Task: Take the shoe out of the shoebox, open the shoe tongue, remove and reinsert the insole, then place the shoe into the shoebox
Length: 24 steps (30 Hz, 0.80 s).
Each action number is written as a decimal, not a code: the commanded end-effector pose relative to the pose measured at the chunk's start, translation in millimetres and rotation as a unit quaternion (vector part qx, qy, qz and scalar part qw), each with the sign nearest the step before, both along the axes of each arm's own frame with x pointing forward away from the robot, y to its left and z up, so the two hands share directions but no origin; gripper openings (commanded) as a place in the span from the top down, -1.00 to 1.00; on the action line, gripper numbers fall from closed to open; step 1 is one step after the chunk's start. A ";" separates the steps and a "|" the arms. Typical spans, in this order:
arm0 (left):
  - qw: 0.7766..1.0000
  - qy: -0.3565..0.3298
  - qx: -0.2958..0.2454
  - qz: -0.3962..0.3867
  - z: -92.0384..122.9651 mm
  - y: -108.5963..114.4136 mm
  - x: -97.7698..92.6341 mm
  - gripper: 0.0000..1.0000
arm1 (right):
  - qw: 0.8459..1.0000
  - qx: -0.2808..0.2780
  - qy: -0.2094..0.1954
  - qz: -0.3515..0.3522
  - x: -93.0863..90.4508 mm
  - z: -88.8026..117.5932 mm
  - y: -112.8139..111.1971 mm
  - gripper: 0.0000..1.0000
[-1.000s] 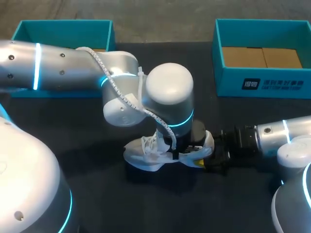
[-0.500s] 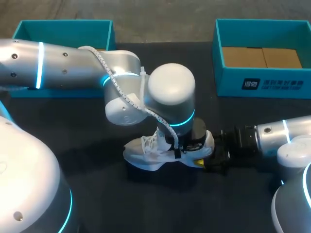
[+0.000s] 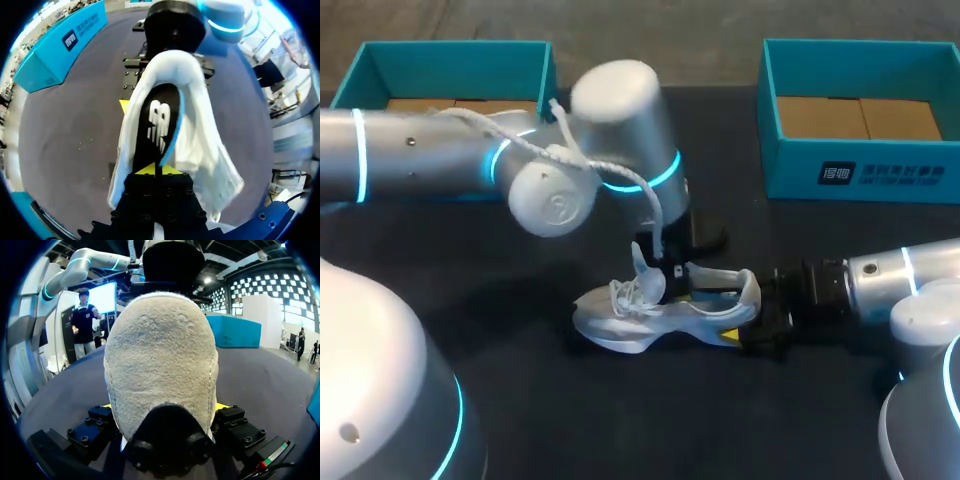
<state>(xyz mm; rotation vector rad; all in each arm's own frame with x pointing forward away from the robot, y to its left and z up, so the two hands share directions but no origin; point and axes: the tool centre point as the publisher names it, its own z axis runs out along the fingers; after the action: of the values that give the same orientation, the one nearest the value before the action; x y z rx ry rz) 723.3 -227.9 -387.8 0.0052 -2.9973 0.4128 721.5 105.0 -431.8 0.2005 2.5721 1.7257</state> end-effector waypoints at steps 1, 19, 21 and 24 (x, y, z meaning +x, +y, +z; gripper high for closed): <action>0.999 0.021 -0.040 -0.007 7.9 11.7 -2.5 1.00 | 1.000 -0.003 0.000 0.000 -2.7 -1.1 3.4 1.00; 0.992 0.066 -0.097 -0.044 32.8 14.1 -14.9 1.00 | 1.000 -0.003 0.000 0.000 -2.7 -1.1 3.4 1.00; 0.992 0.066 -0.099 -0.048 34.8 13.1 -16.5 1.00 | 1.000 -0.003 0.000 0.000 -2.7 -1.1 3.4 1.00; 0.990 0.070 -0.111 -0.054 39.9 11.6 -18.2 1.00 | 1.000 -0.003 0.000 0.000 -2.7 -1.1 3.4 1.00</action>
<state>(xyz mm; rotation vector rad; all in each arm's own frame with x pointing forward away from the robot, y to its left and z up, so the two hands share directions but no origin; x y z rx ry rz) 707.4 -219.0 -352.1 -0.1369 -2.7958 0.6736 719.6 106.2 -431.8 0.1986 2.5725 1.7258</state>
